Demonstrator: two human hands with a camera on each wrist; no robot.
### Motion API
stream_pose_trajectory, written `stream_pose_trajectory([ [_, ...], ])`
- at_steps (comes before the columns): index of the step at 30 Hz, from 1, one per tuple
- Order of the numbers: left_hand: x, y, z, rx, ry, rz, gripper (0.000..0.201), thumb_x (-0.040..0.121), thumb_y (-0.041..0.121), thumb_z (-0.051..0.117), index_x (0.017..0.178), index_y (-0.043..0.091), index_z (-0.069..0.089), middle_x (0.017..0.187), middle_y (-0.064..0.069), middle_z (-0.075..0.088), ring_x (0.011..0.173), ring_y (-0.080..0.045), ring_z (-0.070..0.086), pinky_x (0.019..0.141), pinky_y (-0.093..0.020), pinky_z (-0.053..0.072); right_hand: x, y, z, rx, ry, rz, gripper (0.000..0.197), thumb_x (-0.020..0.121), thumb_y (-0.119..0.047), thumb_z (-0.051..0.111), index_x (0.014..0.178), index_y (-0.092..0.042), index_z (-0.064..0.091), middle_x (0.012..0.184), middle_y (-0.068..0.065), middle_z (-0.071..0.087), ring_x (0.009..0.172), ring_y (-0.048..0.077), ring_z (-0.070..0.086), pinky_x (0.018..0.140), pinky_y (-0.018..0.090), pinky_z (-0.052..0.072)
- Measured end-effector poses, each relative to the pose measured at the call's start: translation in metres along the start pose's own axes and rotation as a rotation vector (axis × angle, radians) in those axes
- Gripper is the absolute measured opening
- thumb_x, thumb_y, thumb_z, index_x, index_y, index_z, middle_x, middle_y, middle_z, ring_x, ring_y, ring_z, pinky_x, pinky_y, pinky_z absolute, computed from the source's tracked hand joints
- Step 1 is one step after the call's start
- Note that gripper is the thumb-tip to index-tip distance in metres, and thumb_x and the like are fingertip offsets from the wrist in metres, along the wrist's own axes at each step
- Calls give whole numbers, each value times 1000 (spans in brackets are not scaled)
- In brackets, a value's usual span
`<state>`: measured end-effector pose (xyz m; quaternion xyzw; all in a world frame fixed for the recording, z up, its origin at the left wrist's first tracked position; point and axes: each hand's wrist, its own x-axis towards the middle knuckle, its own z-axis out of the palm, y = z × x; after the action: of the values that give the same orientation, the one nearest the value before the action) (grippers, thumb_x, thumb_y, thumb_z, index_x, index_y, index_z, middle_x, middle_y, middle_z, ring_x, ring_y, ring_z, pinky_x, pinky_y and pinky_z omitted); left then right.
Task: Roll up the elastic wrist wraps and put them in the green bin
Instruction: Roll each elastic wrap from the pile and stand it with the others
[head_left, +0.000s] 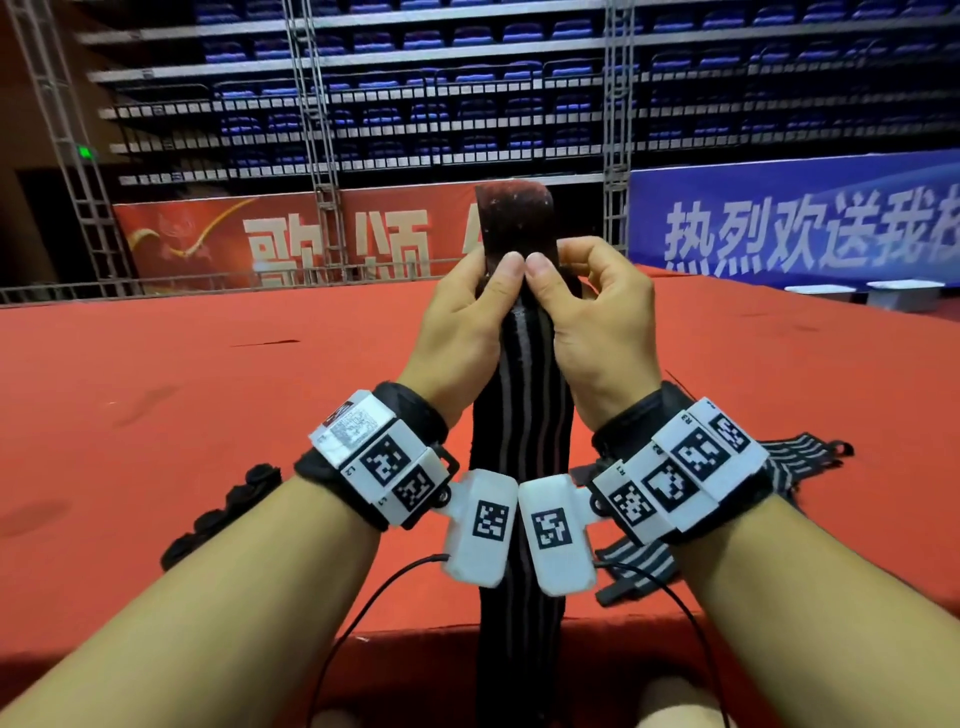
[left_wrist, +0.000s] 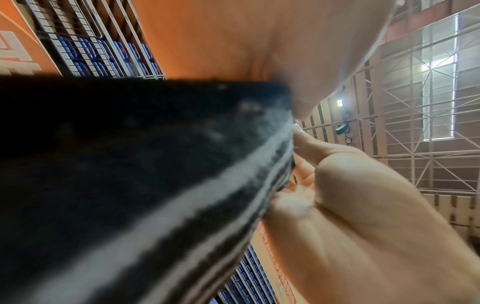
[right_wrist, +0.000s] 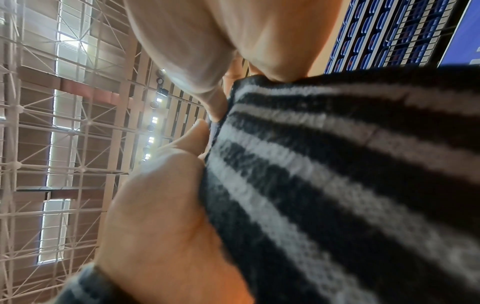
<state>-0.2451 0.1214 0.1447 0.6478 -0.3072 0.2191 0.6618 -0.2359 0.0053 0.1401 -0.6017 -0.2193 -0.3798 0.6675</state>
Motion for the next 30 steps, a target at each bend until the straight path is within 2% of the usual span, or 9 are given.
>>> stream_pose_trajectory([
  [3, 0, -1, 0, 18, -15, 29, 32, 101, 25, 51, 127, 8, 60, 121, -15, 69, 113, -27, 67, 100, -41, 54, 1, 1, 3, -27, 28, 17, 13, 92, -24, 72, 100, -19, 63, 97, -6, 66, 94, 12, 64, 92, 38, 56],
  [7, 1, -8, -4, 45, -21, 48, 31, 106, 17, 47, 131, 2, 57, 123, -14, 68, 112, -23, 67, 98, -37, 54, -1, 6, 7, -22, 23, 87, 21, 92, -26, 71, 105, -20, 57, 102, -5, 61, 100, 12, 61, 99, 41, 52],
  [10, 0, -14, -7, 75, -8, 55, 33, 104, 22, 46, 128, 3, 60, 119, -13, 71, 110, -25, 69, 96, -39, 55, -3, 9, 9, -13, -23, 163, 31, 87, -44, 65, 109, -23, 56, 111, 0, 64, 108, 16, 64, 100, 44, 52],
  [15, 1, -21, -10, 117, 77, 61, 23, 105, 13, 52, 122, 0, 63, 109, -11, 73, 99, -18, 70, 89, -34, 57, -5, 14, 11, -146, -145, 196, 56, 86, -59, 46, 123, -18, 54, 122, -2, 64, 115, 17, 62, 103, 46, 50],
  [18, -1, -28, -10, 107, 91, 44, 24, 105, 13, 52, 122, 0, 63, 114, -14, 72, 102, -20, 70, 92, -37, 57, -9, 21, 10, -148, -236, 213, 56, 88, -59, 41, 126, -19, 49, 126, -2, 62, 119, 16, 59, 105, 46, 48],
  [22, -7, -39, -15, 71, -18, -21, 25, 108, 14, 46, 131, 7, 53, 125, -18, 66, 111, -22, 66, 99, -38, 54, -14, 34, 6, -145, -325, 242, 52, 89, -54, 41, 127, -19, 44, 128, 1, 60, 121, 16, 59, 106, 46, 47],
  [26, -13, -59, -24, 153, -27, -73, 23, 106, 10, 50, 127, 4, 55, 119, -17, 67, 108, -27, 67, 96, -39, 55, -25, 56, 0, -97, -398, 375, 47, 90, -52, 49, 127, -22, 44, 124, 2, 63, 114, 17, 64, 100, 46, 52],
  [28, -18, -69, -26, 197, 8, -87, 20, 105, 9, 50, 123, 4, 57, 114, -14, 68, 103, -23, 68, 92, -35, 55, -31, 63, -5, -192, -411, 374, 34, 98, -41, 54, 125, -21, 48, 116, -5, 64, 105, 9, 63, 91, 33, 52],
  [30, -21, -78, -31, 214, 44, -101, 17, 105, 8, 49, 119, 5, 58, 109, -9, 69, 97, -15, 68, 88, -30, 56, -36, 74, -12, -374, -418, 311, 20, 99, -29, 58, 116, -17, 56, 99, -10, 64, 84, 2, 59, 73, 24, 44],
])
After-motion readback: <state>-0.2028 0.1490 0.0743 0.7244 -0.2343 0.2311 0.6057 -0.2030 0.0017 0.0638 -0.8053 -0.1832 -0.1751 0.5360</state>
